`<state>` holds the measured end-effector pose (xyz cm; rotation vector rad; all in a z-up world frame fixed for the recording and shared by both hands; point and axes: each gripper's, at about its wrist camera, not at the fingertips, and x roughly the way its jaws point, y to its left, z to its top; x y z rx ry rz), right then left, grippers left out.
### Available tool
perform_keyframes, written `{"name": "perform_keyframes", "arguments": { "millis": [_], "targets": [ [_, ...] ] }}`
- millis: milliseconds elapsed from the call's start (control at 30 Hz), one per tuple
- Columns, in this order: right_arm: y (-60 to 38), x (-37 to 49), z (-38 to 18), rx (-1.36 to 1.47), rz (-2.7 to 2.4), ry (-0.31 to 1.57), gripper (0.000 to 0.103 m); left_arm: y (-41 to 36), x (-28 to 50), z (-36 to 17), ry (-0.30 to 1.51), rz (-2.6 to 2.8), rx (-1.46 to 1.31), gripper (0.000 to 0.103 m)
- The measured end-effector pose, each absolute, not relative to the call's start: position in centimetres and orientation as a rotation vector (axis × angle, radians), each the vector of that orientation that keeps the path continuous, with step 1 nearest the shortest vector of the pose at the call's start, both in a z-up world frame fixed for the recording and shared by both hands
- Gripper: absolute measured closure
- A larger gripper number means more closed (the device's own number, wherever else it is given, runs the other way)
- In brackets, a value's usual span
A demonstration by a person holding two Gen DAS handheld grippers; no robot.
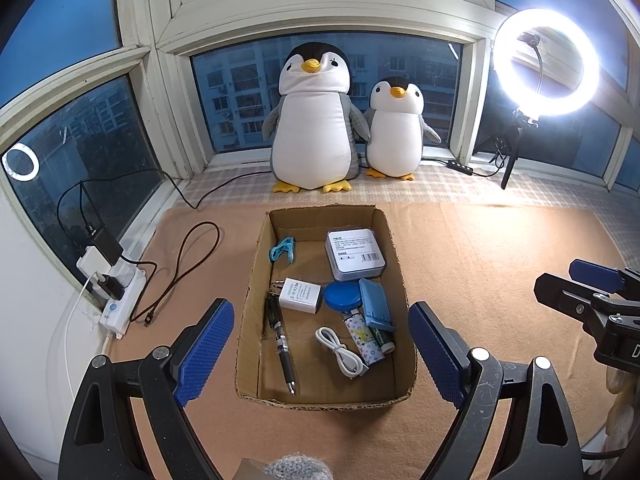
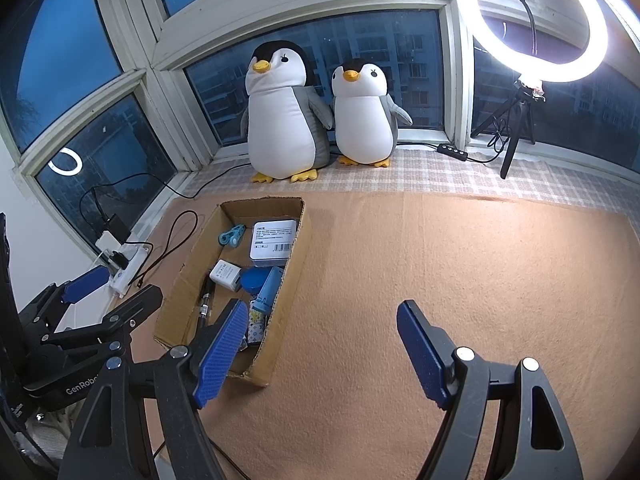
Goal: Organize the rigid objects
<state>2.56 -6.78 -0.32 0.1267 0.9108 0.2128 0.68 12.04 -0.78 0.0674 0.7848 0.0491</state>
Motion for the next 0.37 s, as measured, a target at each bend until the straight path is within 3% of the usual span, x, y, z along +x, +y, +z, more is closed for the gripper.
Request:
{"name": "perform_keyframes", "arguments": {
  "millis": [367],
  "targets": [
    [-6.92, 2.60, -0.35, 0.136, 0.207, 0.914, 0.029, 12.00, 0.87, -1.06, 0.792, 0.044, 0.065, 0.012]
  ]
}}
